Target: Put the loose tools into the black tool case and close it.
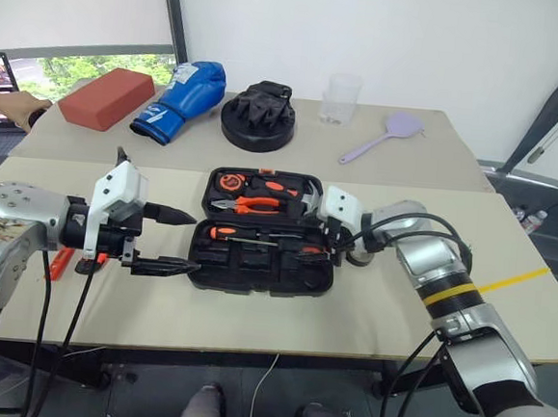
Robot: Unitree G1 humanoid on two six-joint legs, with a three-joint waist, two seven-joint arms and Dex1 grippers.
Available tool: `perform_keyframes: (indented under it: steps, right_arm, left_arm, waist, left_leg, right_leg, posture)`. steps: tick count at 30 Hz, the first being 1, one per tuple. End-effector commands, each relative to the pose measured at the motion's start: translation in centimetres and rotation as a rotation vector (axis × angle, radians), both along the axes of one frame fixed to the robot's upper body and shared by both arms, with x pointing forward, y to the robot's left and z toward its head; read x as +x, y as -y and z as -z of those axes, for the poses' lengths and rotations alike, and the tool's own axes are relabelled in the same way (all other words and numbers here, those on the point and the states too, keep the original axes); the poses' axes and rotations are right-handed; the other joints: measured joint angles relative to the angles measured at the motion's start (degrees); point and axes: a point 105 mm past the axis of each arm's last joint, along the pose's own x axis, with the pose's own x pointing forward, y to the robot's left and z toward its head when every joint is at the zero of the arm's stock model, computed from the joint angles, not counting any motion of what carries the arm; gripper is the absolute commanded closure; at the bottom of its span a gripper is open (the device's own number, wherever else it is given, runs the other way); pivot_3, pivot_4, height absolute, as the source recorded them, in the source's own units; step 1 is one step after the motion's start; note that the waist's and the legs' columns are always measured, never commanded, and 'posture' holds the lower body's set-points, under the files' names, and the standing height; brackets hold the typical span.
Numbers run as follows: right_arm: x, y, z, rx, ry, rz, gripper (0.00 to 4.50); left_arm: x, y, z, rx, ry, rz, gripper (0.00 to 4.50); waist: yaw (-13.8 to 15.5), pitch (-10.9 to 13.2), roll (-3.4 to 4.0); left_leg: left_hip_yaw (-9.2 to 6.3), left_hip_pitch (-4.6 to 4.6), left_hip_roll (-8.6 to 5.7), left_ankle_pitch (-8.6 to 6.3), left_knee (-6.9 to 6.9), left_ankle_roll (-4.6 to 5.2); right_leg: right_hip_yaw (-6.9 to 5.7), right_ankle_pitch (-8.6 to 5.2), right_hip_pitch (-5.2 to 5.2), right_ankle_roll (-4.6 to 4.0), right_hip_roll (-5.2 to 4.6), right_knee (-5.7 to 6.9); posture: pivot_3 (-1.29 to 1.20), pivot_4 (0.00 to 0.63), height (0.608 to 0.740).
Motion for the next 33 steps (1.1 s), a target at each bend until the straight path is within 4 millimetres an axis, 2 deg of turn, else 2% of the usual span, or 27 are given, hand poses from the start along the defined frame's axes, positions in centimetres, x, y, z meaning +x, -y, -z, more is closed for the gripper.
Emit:
perform_keyframes:
  steps: [1,7,12,17,25,30,33]
  right_arm:
    - [-0.3,-1.2,-2.3,0.110,0.020,-0.001,0.82]
    - [0.3,-2.2,-1.7,0.118,0.000,0.018,2.86]
    - [0.5,-2.3,0.3,0.038,-0.033,0.020,4.46]
    - [0.8,-1.8,2.7,-0.033,-0.065,0.056,4.46]
    - [0.9,-1.7,5.2,-0.081,-0.066,0.076,4.46]
    - [0.0,-1.7,5.7,-0.109,-0.070,0.033,4.46]
    - [-0.3,-2.3,4.5,-0.042,-0.067,0.013,4.46]
  left_arm:
    - [-0.2,0.1,-0.4,0.006,0.038,0.010,0.00]
    - [0.2,0.1,-0.3,0.002,0.040,-0.001,0.00]
    - [0.2,-0.4,0.0,0.011,0.031,-0.015,0.00]
    - [-0.1,-1.2,-0.1,0.025,0.020,-0.030,0.00]
    - [-0.5,-2.1,0.2,0.040,0.008,-0.057,0.00]
    - [-0.5,-2.1,0.4,0.038,0.006,-0.062,0.00]
    - [-0.3,-2.3,0.6,0.037,0.002,-0.079,0.00]
  waist:
    - [0.0,0.0,0.00]
    - [0.0,0.0,0.00]
    - [0.1,0.0,0.00]
    - [-0.1,0.0,0.01]
    - [0.0,0.0,0.01]
    - [0.0,0.0,0.00]
    - [0.0,0.0,0.00]
  left_leg:
    - [0.00,0.01,0.01,0.00,0.00,0.00]
    - [0.00,0.01,0.03,0.01,0.00,-0.01]
    - [0.01,0.00,0.02,0.03,0.00,-0.05]
    - [0.00,0.02,0.05,0.03,-0.03,-0.05]
    - [0.02,0.26,0.06,0.03,-0.05,-0.10]
    - [0.03,0.33,0.07,0.03,-0.07,-0.17]
    - [0.04,0.33,0.07,0.05,-0.11,-0.14]
  right_leg:
    - [0.00,0.00,0.00,0.00,0.01,0.00]
    - [0.00,0.01,-0.02,-0.02,0.03,0.01]
    - [0.00,0.02,-0.01,-0.03,0.02,0.00]
    - [0.00,0.02,-0.04,-0.04,0.04,0.02]
    - [-0.01,0.05,0.13,-0.09,0.02,0.02]
    - [-0.02,0.08,0.14,-0.14,0.01,0.02]
    - [-0.02,0.07,0.15,-0.14,0.01,0.01]
  posture:
    - [0.00,0.150,0.735]
    - [0.00,0.150,0.735]
    - [0.00,0.150,0.735]
    - [0.00,0.150,0.735]
    - [0.00,0.150,0.735]
    - [0.00,0.150,0.735]
    - [0.00,0.150,0.735]
